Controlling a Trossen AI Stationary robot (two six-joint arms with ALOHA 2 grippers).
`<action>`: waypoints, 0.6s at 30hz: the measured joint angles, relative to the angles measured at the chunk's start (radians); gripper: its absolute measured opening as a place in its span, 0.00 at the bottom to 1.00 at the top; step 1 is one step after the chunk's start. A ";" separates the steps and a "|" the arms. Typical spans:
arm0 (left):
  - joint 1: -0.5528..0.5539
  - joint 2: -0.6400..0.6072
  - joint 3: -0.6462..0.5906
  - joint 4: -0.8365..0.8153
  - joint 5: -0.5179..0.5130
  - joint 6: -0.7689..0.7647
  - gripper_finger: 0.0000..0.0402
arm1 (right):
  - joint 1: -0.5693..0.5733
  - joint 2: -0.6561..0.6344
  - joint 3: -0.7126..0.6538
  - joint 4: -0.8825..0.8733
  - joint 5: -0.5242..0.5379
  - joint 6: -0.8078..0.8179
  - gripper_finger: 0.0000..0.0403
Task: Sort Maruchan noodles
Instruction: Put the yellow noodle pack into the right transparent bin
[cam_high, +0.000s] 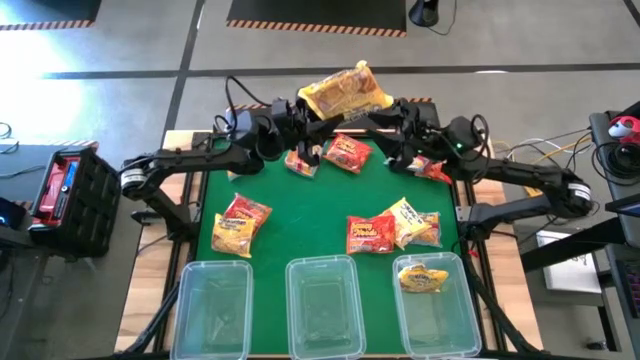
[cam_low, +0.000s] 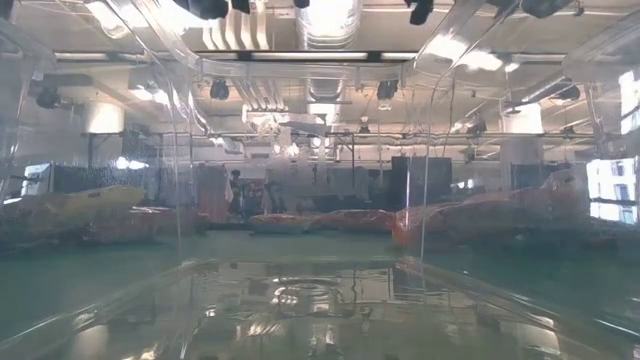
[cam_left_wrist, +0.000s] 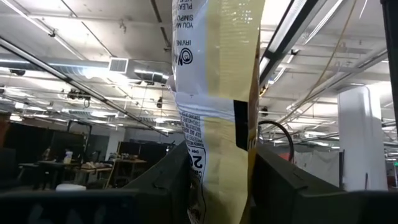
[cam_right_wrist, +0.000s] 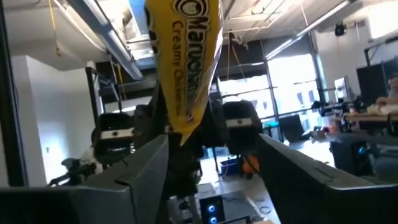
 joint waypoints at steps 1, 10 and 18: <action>-0.003 0.000 0.000 0.000 0.001 0.001 0.30 | 0.000 0.012 0.017 0.000 0.000 -0.014 0.61; -0.006 0.000 0.000 0.019 0.001 0.014 0.30 | 0.004 0.089 0.141 -0.007 -0.092 -0.062 0.66; -0.011 0.000 -0.001 0.017 0.002 0.025 0.30 | 0.011 0.160 0.220 -0.009 -0.157 -0.053 0.66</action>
